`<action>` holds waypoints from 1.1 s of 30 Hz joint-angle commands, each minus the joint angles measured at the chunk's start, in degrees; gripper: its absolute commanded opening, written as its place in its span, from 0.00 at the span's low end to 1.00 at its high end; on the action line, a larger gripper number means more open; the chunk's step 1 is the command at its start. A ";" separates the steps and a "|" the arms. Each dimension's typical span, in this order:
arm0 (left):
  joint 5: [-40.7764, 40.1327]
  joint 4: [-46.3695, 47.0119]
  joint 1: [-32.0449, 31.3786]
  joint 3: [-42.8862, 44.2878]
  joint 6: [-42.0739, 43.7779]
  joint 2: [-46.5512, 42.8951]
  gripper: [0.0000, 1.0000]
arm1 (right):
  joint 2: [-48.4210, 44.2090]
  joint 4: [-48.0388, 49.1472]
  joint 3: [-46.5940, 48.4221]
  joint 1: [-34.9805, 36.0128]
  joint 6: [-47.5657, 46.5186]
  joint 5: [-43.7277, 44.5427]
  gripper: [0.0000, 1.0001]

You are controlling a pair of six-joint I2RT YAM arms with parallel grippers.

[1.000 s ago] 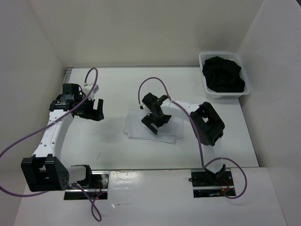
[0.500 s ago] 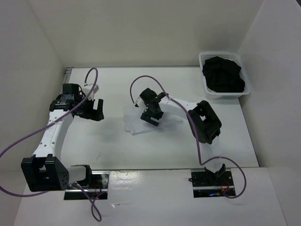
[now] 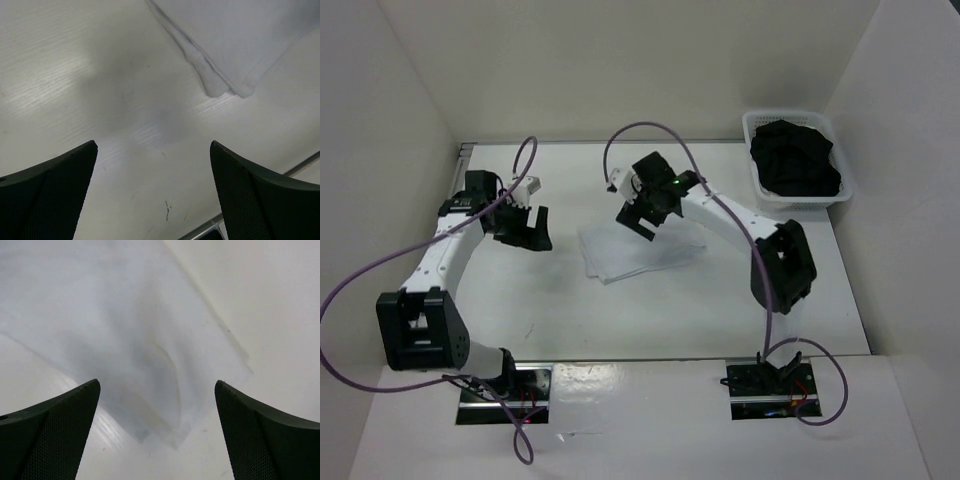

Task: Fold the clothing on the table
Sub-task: Fold the skirt

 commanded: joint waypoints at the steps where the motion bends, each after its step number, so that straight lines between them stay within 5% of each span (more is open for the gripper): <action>1: 9.00 4.33 0.34 4.76 2.15 7.13 0.99 | -12.08 -2.67 0.42 -2.88 1.50 -6.10 0.99; 8: 20.34 4.34 0.34 16.25 2.77 27.07 0.87 | -20.35 -2.50 -11.78 -10.44 4.04 -3.63 0.99; 20: 17.98 4.96 -4.49 24.80 3.82 40.02 0.60 | -25.73 -3.03 -17.69 -18.10 6.41 -5.48 0.99; 33: 14.99 6.63 -5.63 27.18 3.82 44.41 0.64 | -25.20 -3.03 -16.64 -20.12 6.95 -6.72 0.99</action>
